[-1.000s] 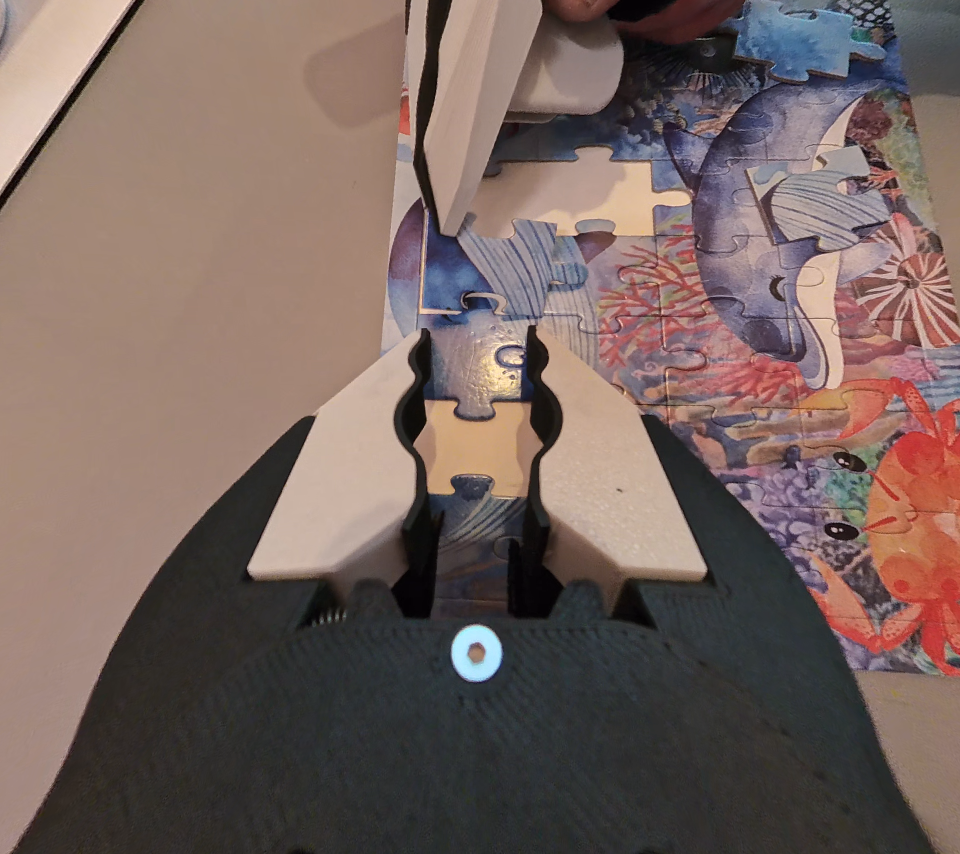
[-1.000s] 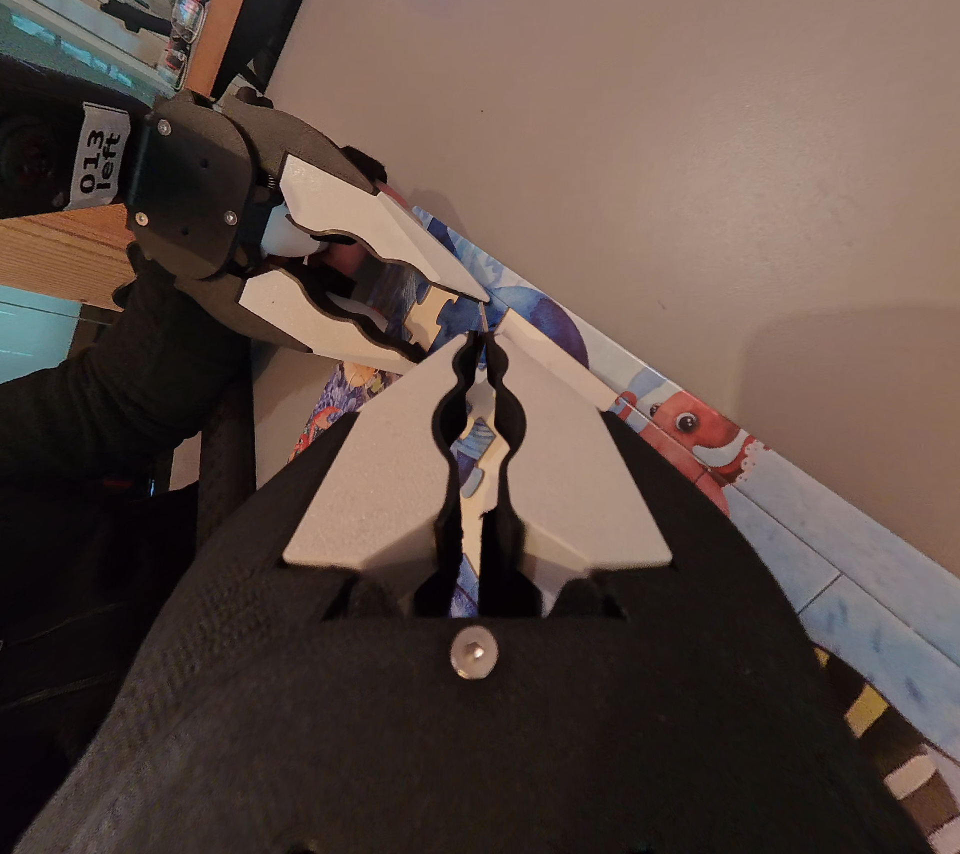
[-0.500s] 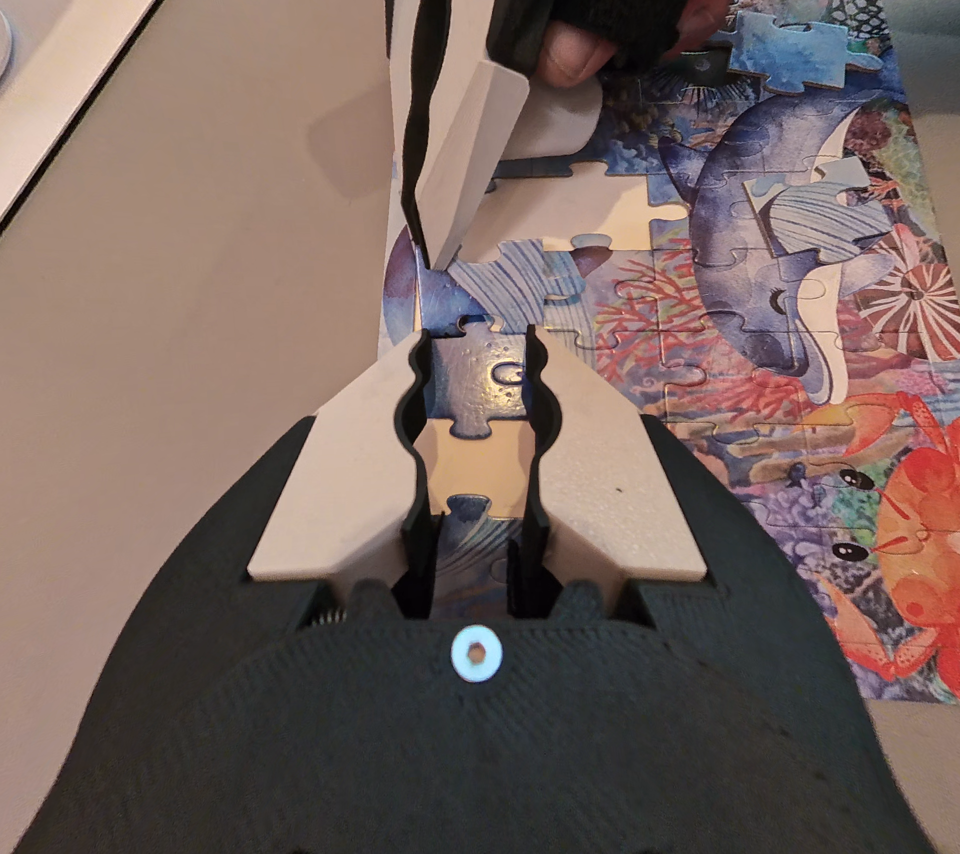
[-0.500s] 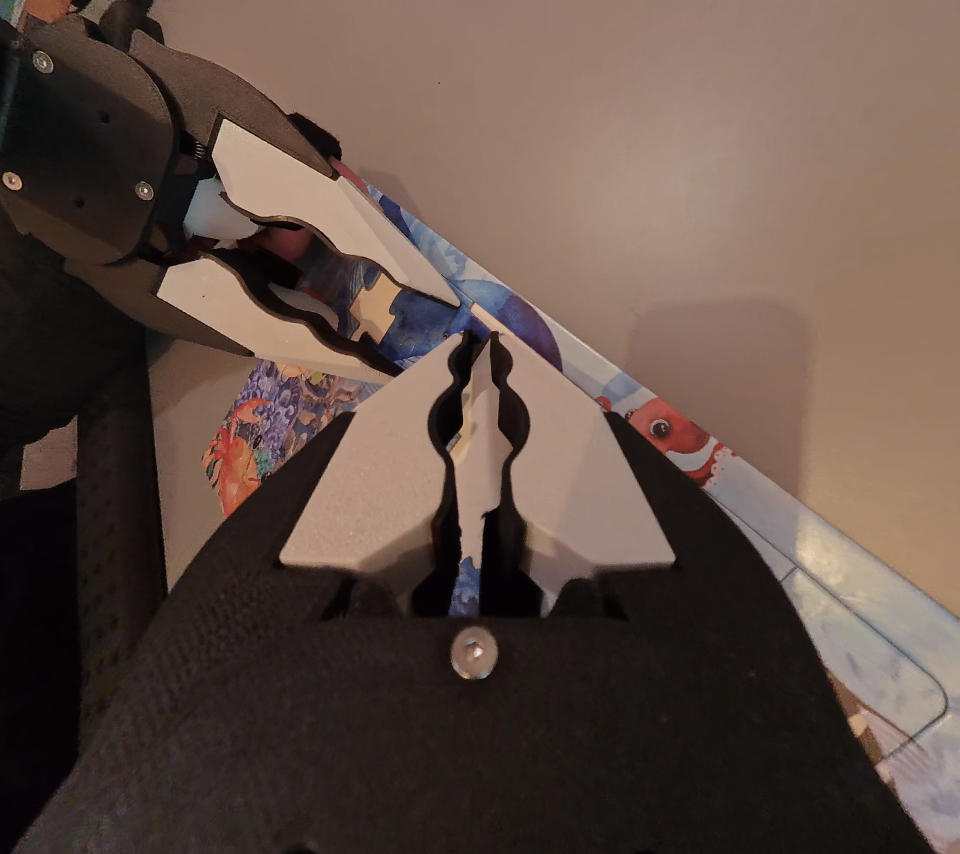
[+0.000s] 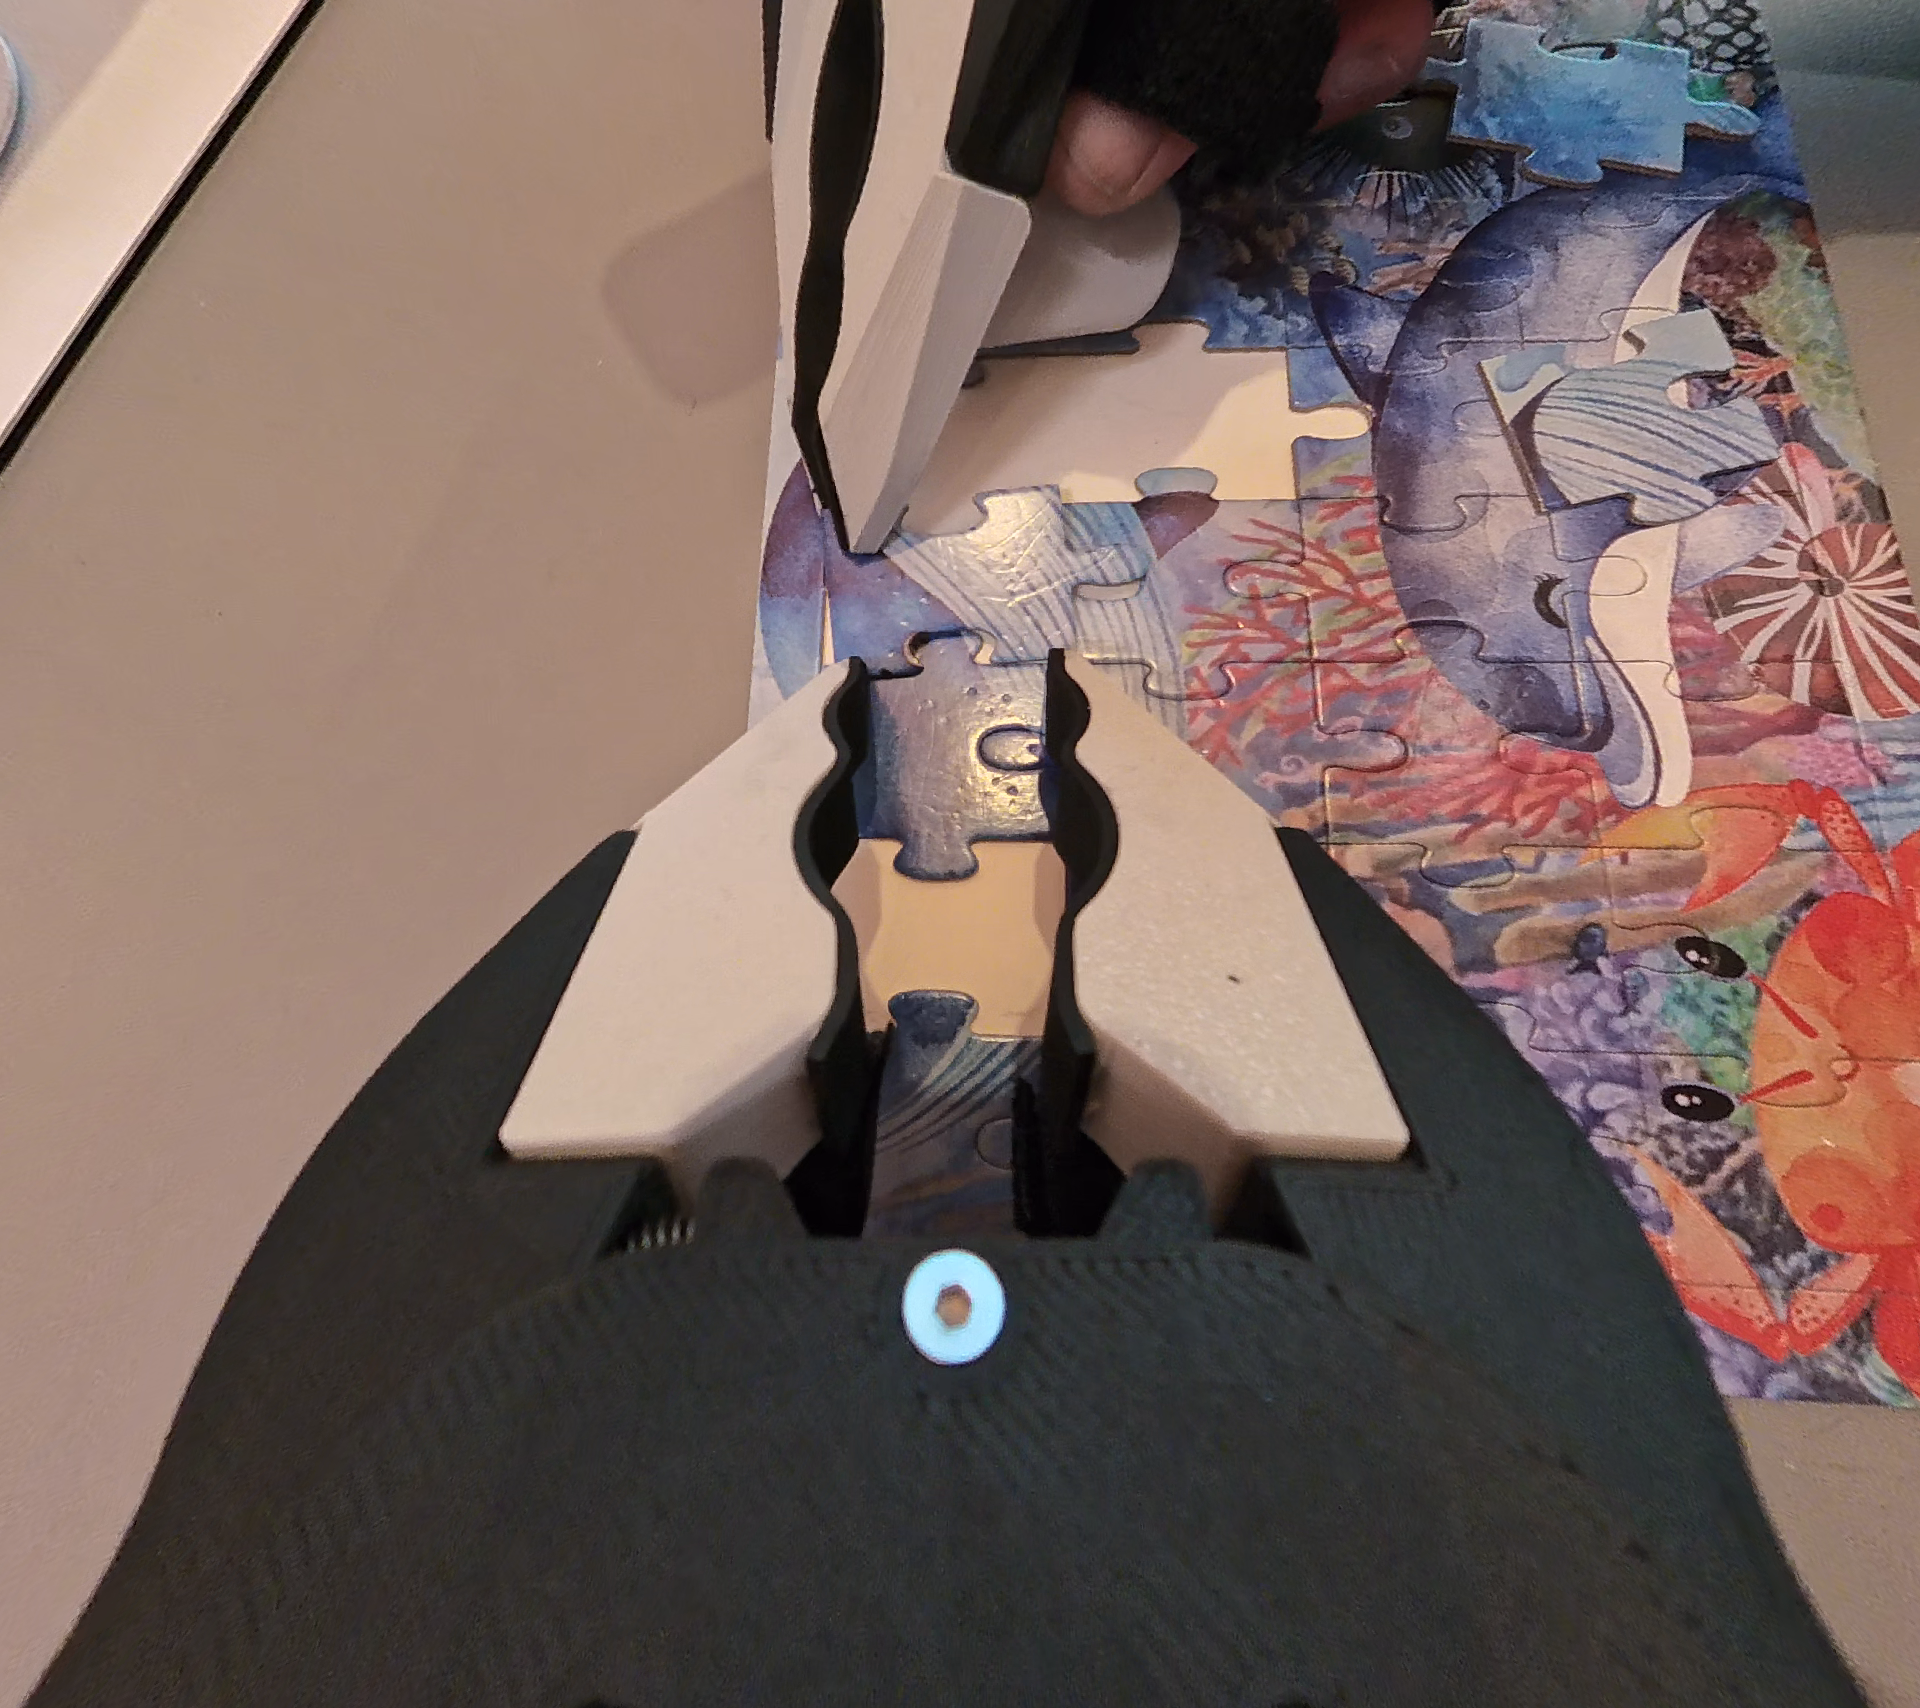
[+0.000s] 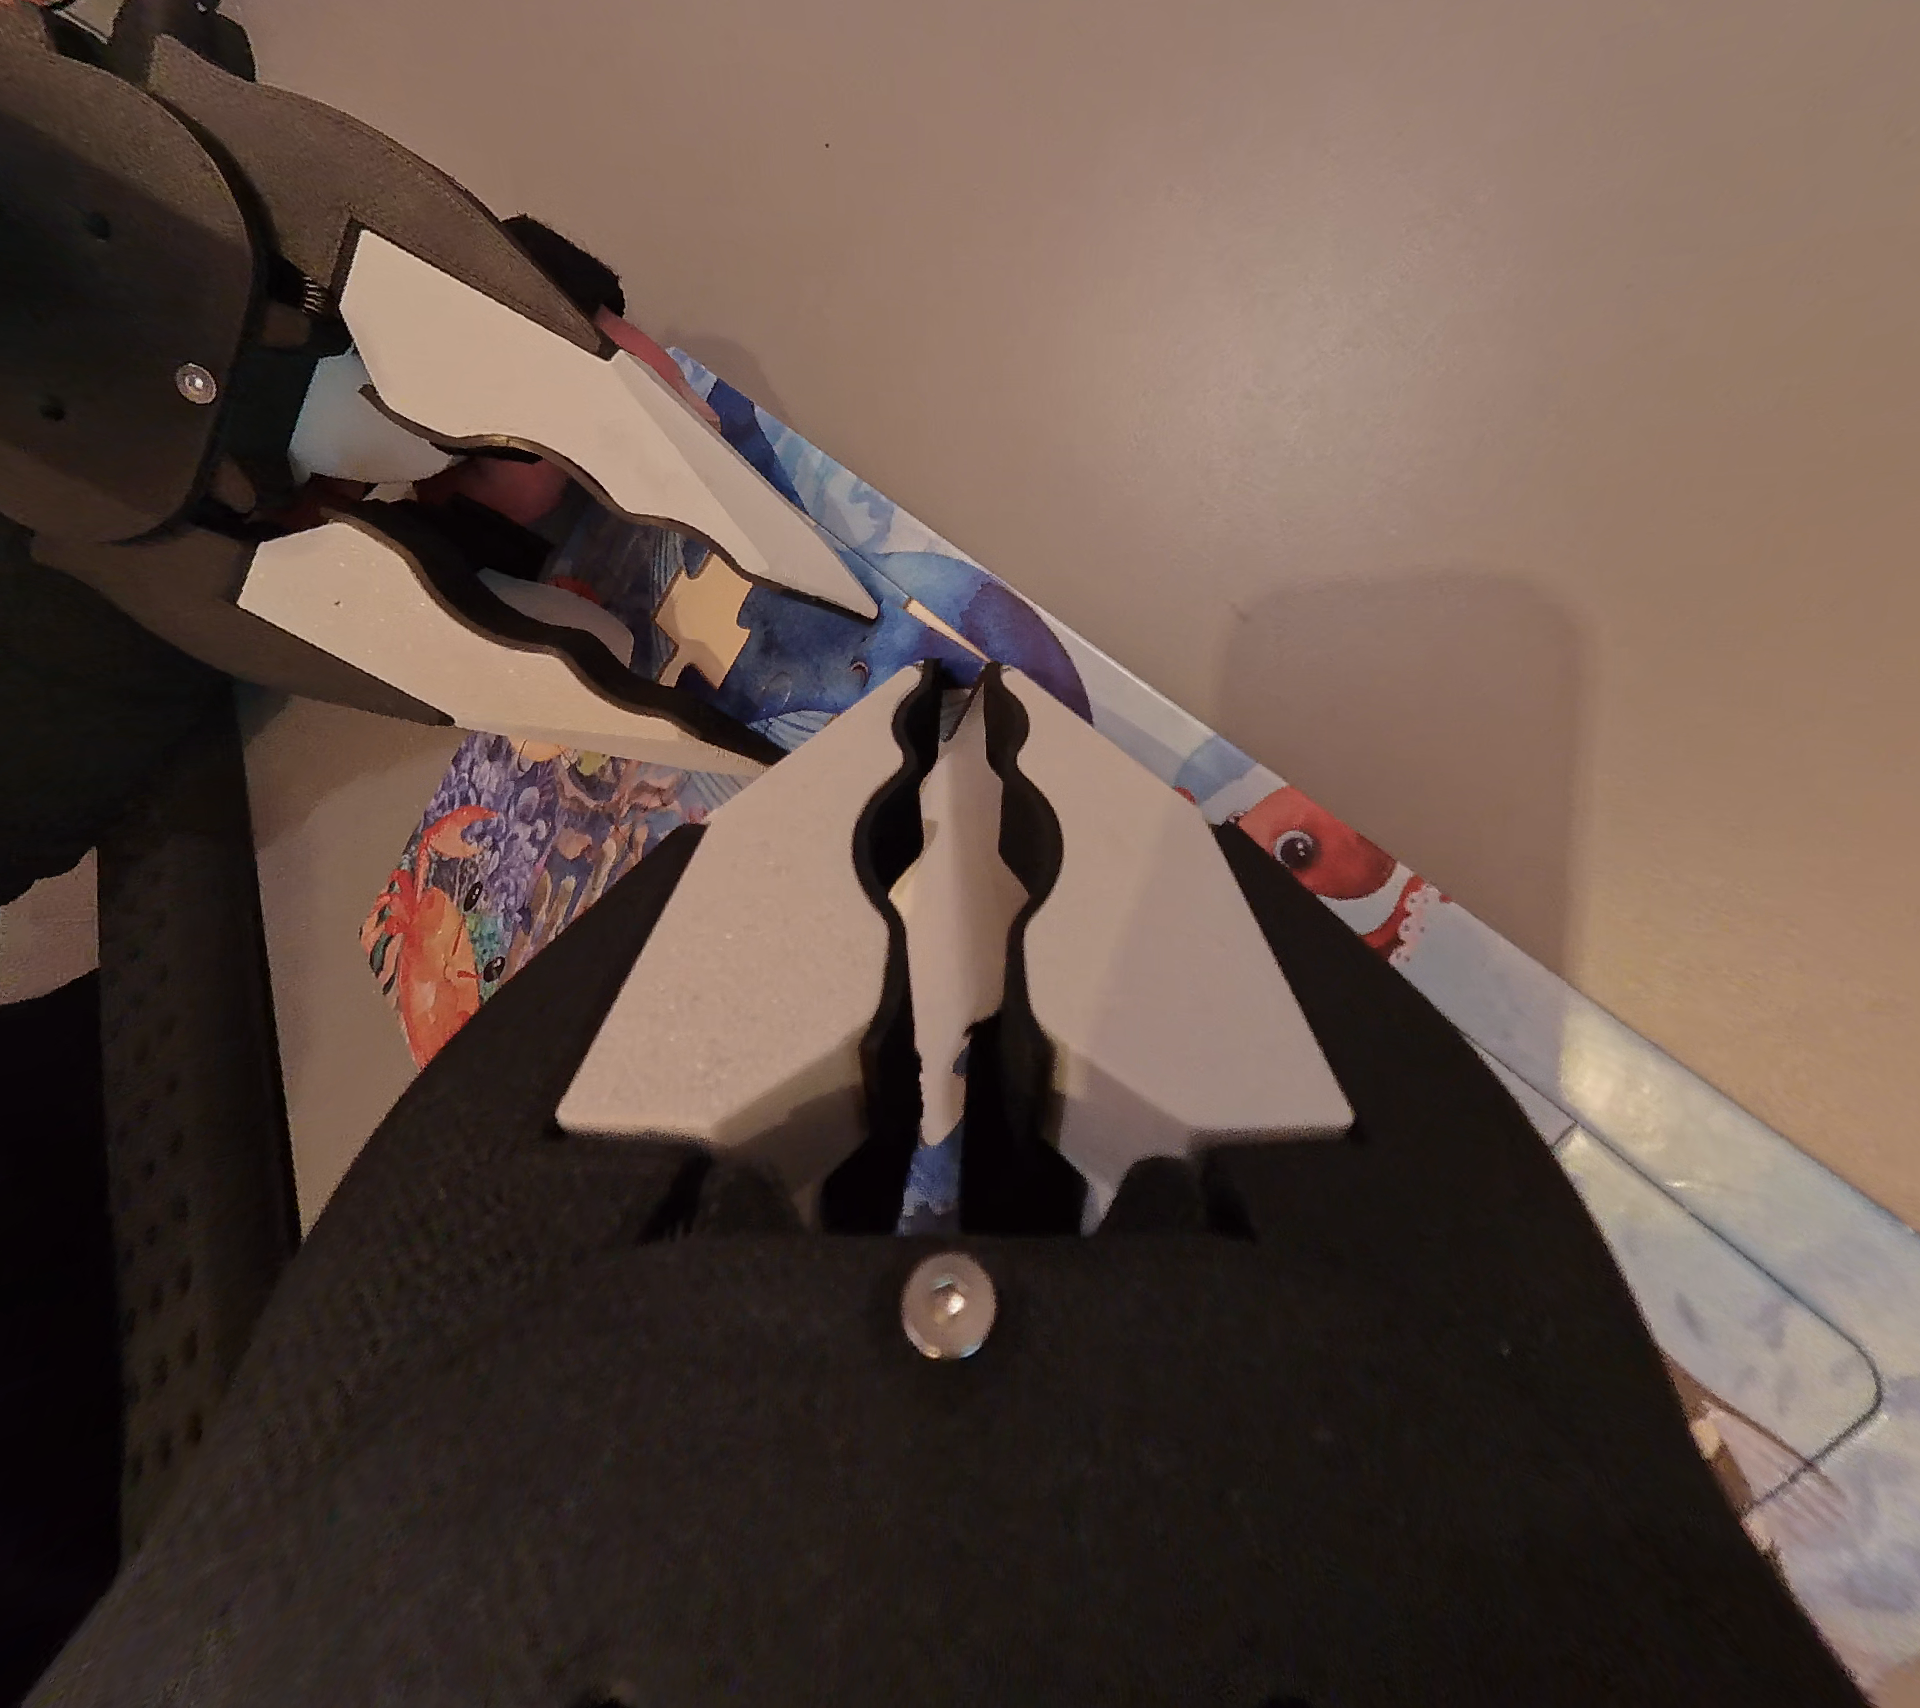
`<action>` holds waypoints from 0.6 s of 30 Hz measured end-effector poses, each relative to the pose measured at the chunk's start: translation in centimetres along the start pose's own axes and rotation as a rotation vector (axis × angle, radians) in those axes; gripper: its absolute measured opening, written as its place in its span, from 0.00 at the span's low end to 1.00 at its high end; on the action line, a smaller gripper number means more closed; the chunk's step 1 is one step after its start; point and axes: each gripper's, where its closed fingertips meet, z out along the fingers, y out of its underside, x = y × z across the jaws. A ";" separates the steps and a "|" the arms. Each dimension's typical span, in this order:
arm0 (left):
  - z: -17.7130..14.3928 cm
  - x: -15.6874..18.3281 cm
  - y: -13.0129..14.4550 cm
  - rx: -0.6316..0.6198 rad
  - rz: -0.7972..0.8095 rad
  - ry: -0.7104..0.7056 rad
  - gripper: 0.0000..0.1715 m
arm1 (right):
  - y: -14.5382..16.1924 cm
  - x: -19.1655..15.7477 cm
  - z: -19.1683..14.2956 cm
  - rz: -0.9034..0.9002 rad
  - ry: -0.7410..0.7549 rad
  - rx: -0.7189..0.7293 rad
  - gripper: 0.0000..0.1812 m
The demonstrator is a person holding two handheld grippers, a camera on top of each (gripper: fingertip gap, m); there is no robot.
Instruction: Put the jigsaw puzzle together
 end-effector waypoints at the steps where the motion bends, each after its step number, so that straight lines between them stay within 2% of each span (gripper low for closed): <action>1: 0.0 0.0 0.0 0.000 0.000 0.000 0.19 | 0.0 0.0 0.0 -0.003 0.005 -0.002 0.03; 10: 0.0 0.0 0.0 -0.003 0.002 0.001 0.19 | 0.1 0.0 0.0 -0.043 0.068 -0.034 0.04; 18: -1.0 -0.4 0.8 -0.041 0.022 -0.011 0.24 | 0.2 0.0 0.1 -0.069 0.103 -0.052 0.04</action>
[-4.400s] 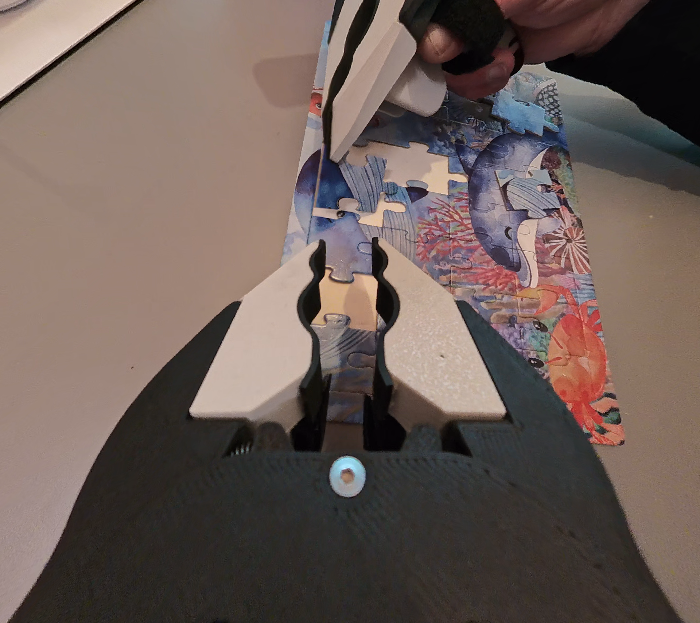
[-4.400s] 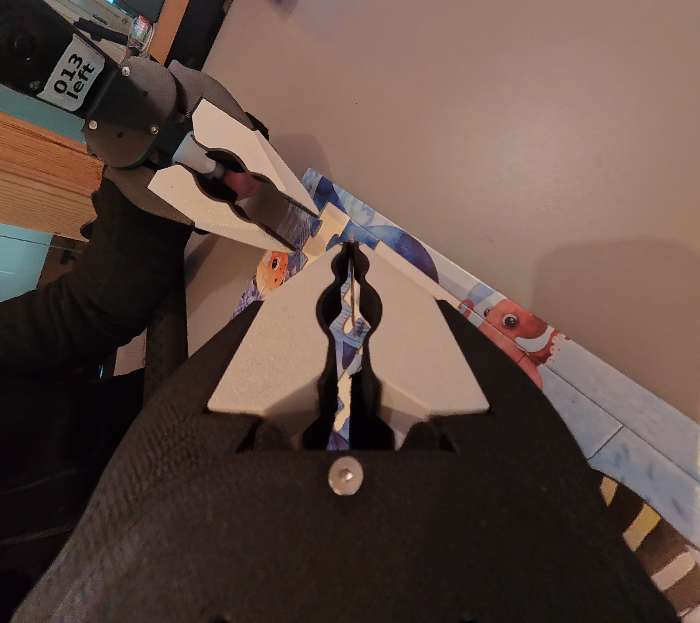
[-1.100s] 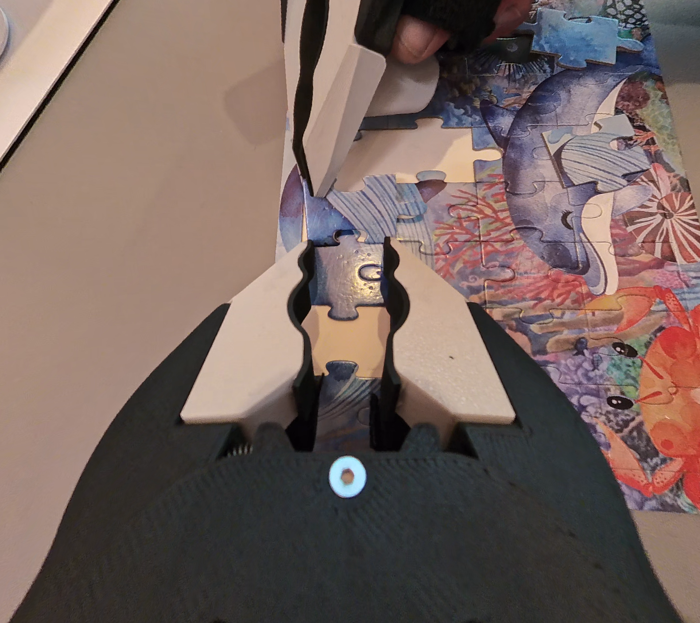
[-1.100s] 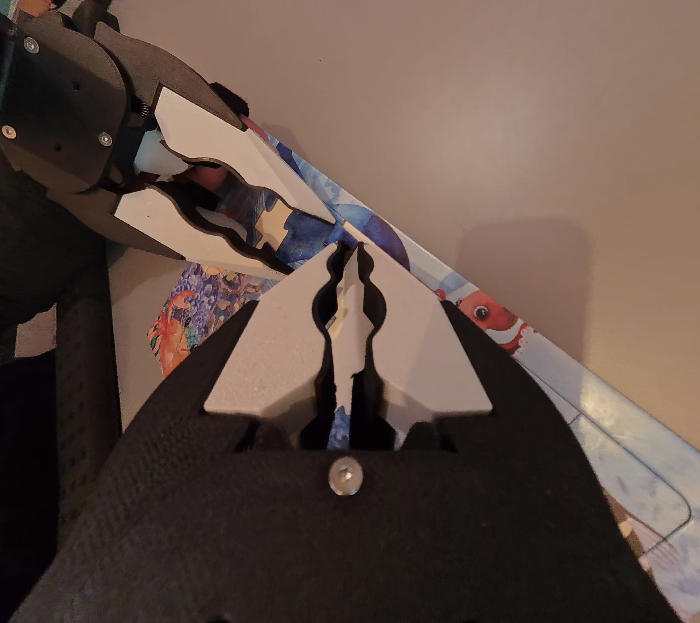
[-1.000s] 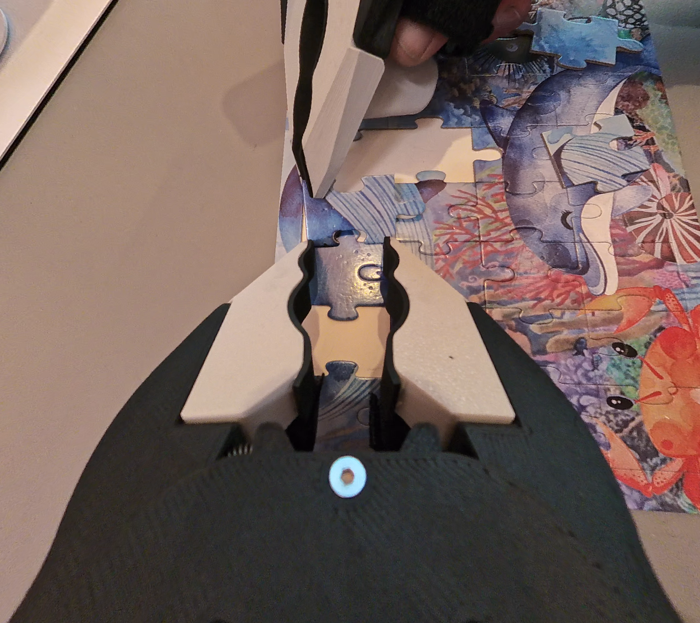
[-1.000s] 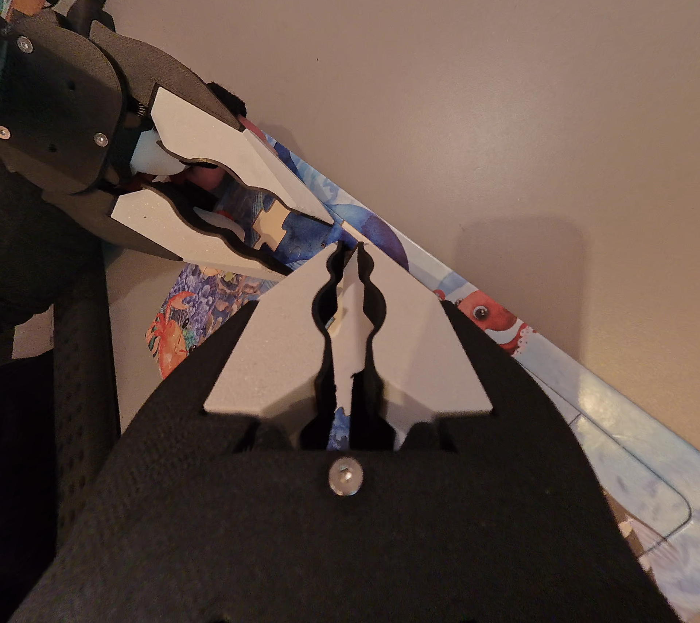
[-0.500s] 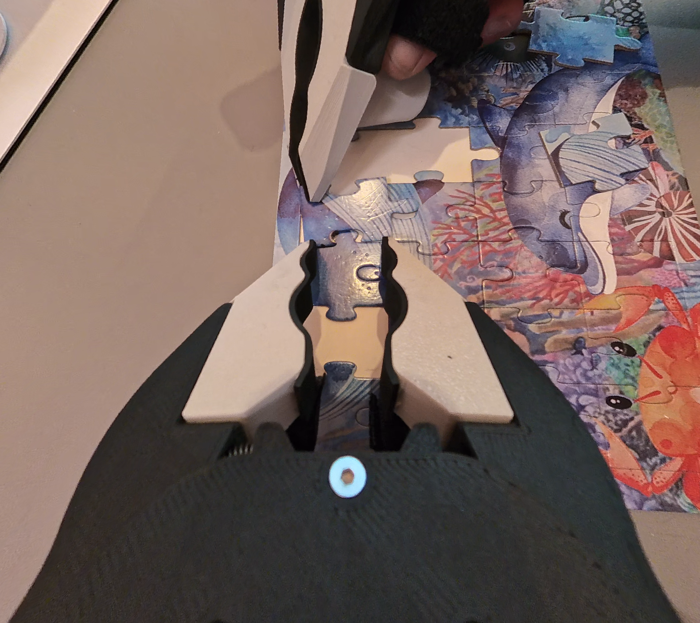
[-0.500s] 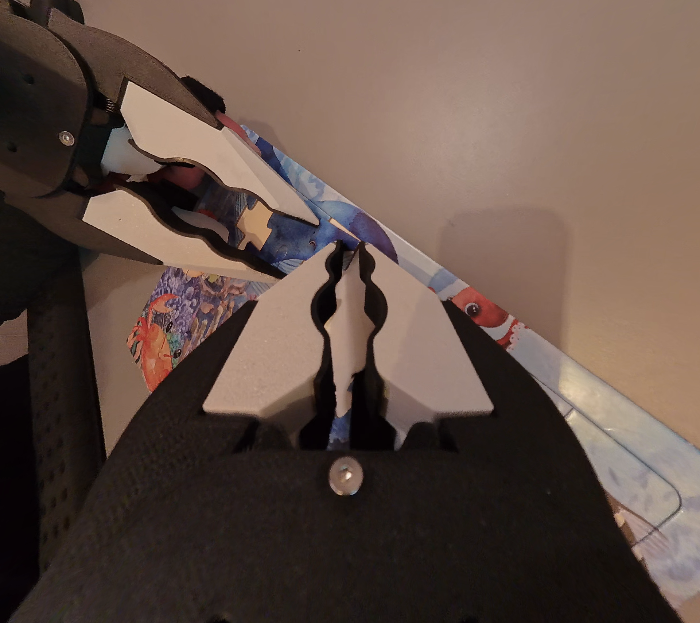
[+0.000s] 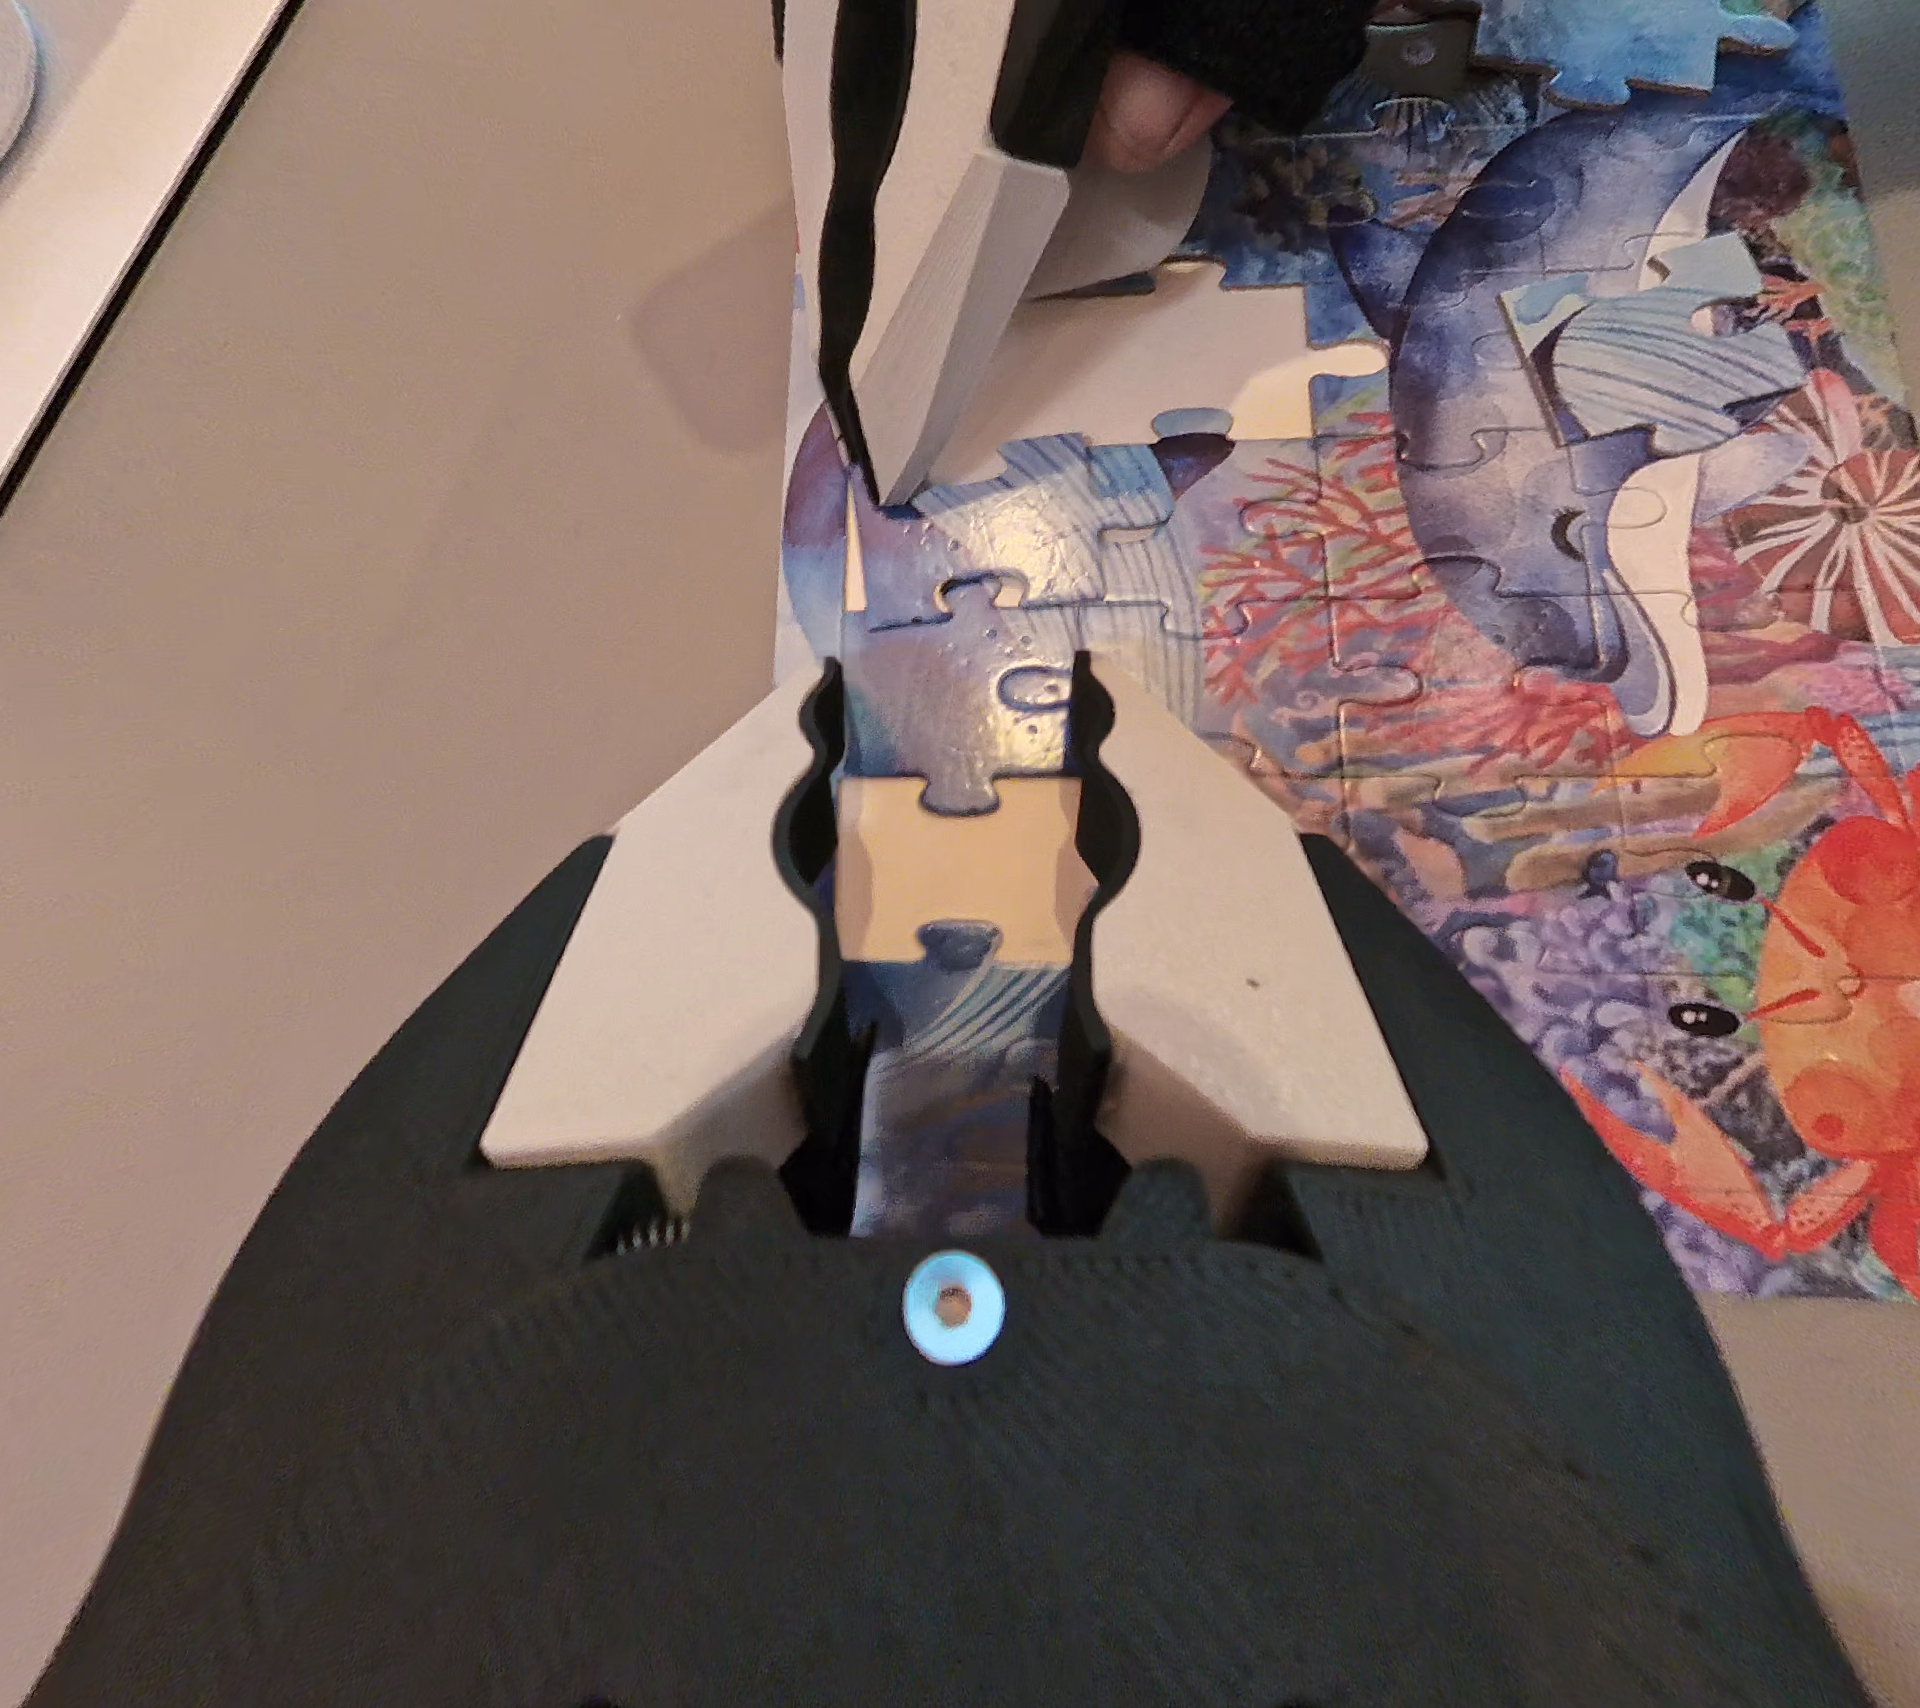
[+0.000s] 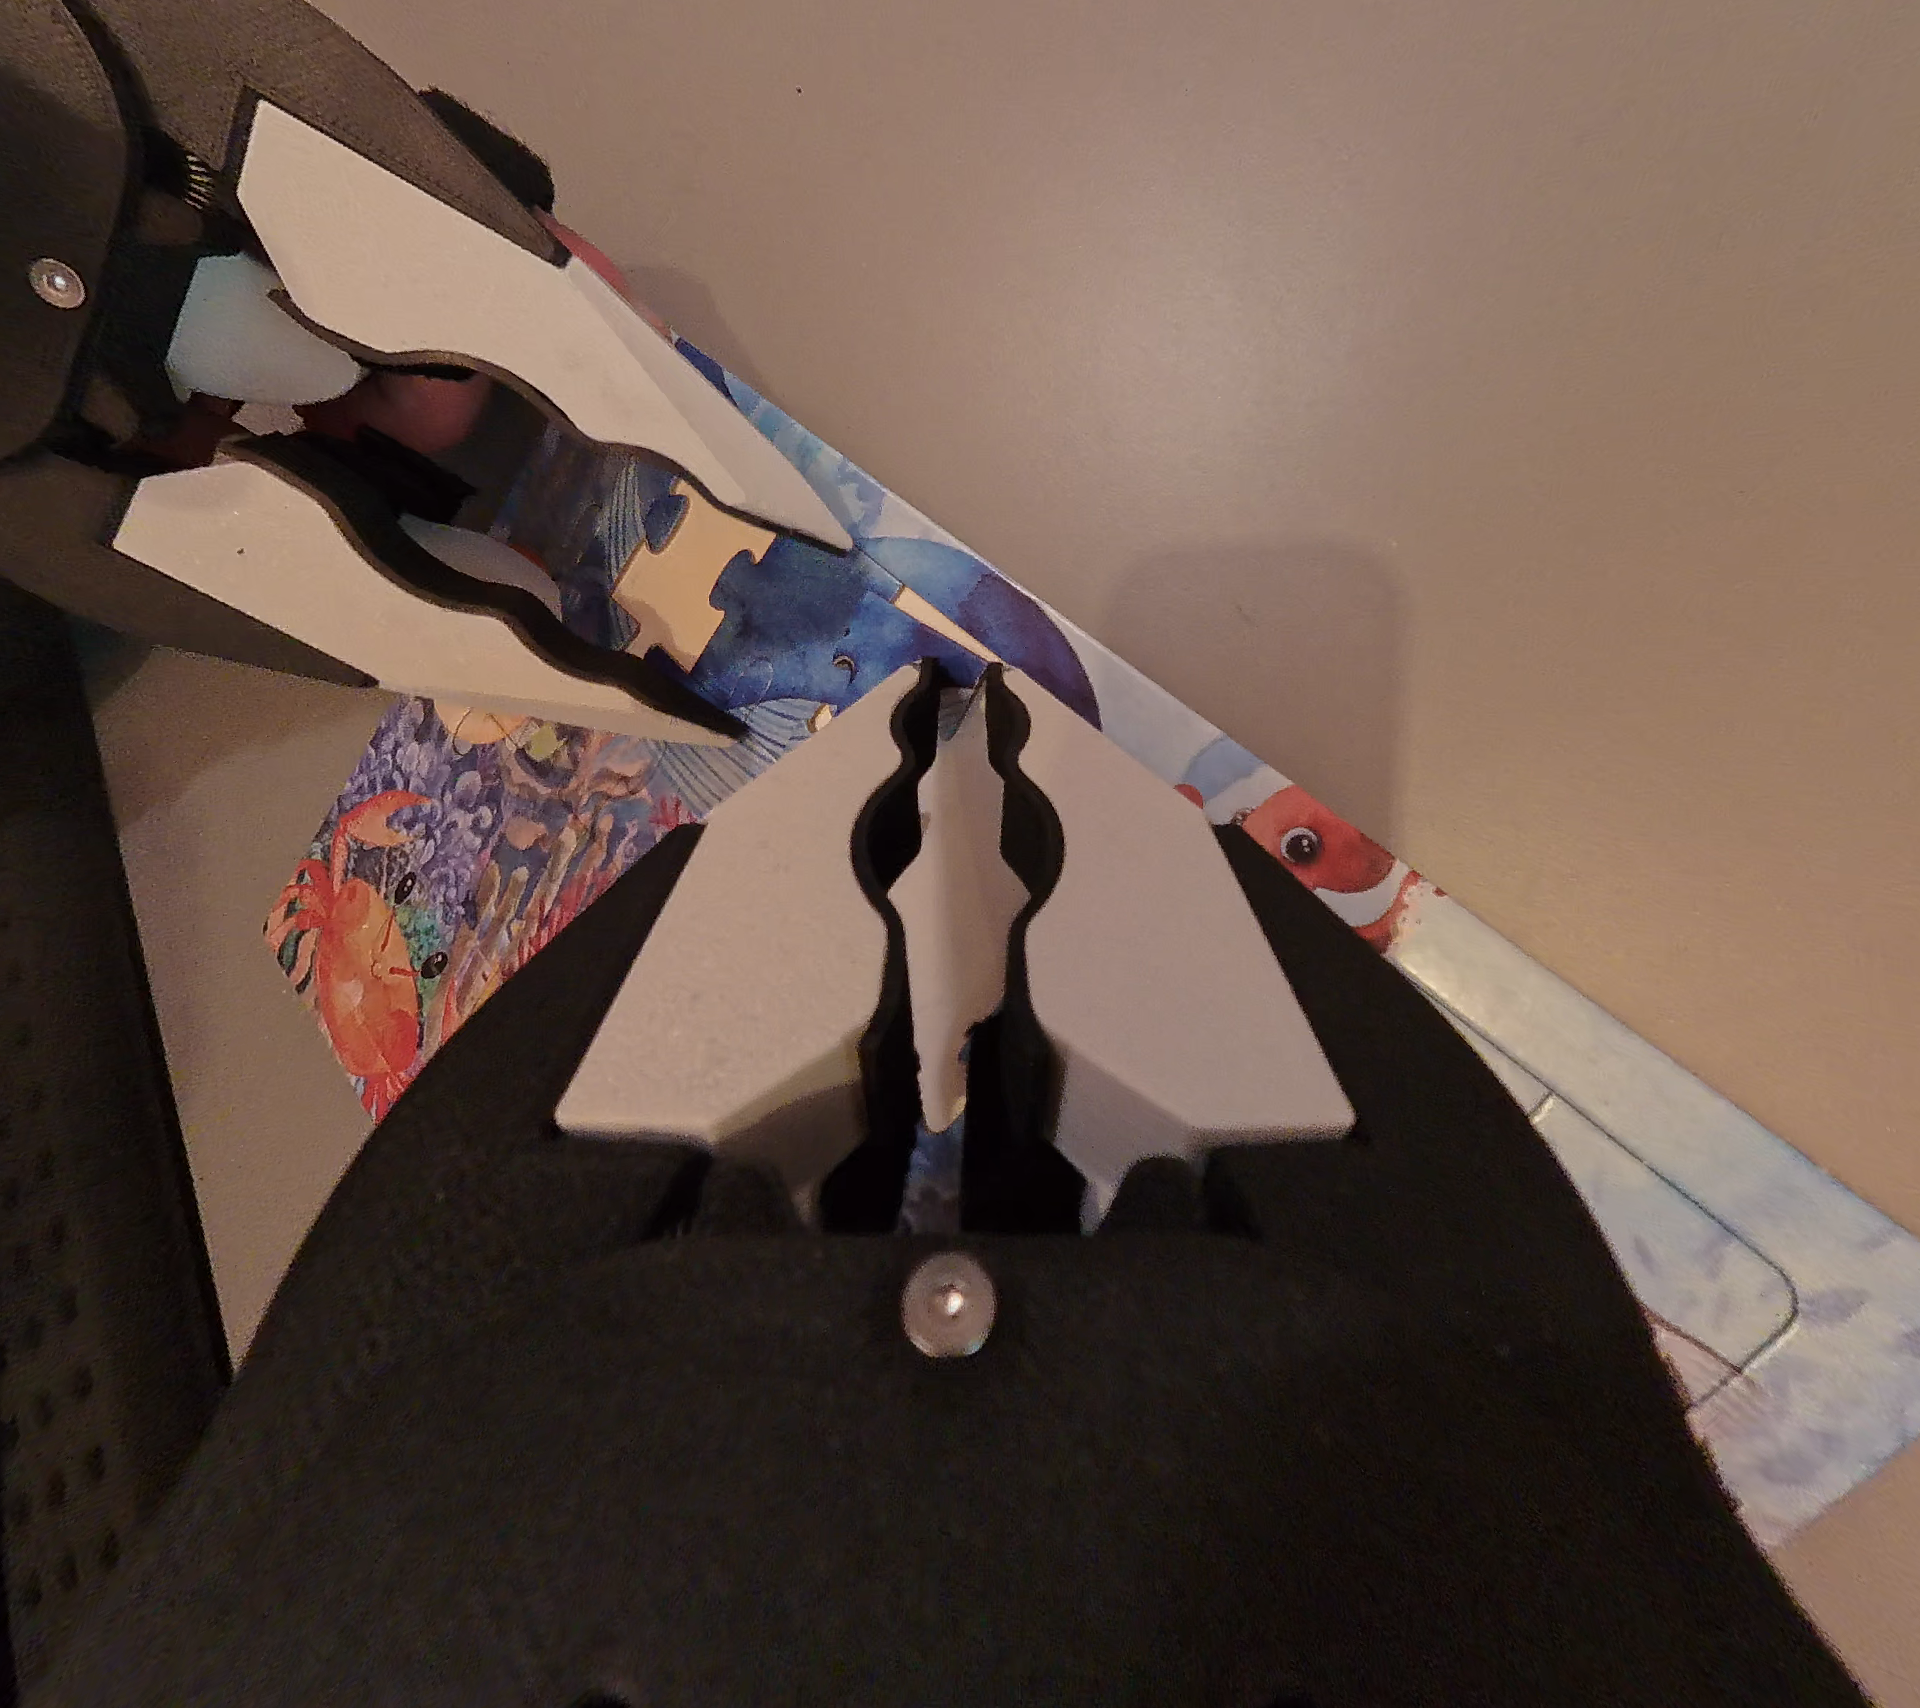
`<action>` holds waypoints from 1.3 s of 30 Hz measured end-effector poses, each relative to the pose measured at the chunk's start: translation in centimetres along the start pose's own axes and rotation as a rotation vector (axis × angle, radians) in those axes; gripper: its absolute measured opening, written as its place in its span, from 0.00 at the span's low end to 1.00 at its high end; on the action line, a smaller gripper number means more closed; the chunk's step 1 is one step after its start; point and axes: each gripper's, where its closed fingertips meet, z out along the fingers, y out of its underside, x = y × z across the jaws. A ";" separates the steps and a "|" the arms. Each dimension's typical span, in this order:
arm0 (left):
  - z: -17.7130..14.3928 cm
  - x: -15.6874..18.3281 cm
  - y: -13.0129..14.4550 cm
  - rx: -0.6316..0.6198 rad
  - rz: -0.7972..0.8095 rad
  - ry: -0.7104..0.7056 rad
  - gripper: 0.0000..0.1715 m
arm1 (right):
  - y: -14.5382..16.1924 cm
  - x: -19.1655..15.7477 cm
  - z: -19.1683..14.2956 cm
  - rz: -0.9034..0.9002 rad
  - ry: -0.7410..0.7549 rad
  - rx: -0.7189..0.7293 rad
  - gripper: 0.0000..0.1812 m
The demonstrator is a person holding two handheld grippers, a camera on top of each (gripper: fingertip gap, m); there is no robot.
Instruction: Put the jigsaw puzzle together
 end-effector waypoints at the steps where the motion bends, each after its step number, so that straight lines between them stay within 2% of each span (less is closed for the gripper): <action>1: -0.4 -0.4 0.2 -0.009 0.004 -0.016 0.25 | 0.0 0.0 0.0 -0.001 0.005 -0.001 0.04; 7: -3.6 -3.7 0.8 0.049 -0.082 -0.096 0.23 | -0.1 0.5 -0.3 0.000 0.034 0.004 0.03; 12: -4.5 -4.9 2.1 0.035 -0.110 -0.125 0.23 | -0.2 0.4 -0.2 0.006 0.055 0.000 0.03; 22: -3.6 -4.3 2.6 0.003 -0.094 -0.106 0.23 | -0.4 0.7 -0.3 0.023 0.103 0.004 0.03; 32: -2.6 -2.4 1.3 0.005 -0.041 -0.058 0.23 | -0.6 0.5 -0.4 0.007 0.119 0.008 0.02; 39: -2.9 -2.9 1.3 0.018 -0.059 -0.070 0.23 | -1.1 0.1 -0.7 0.006 0.099 0.032 0.01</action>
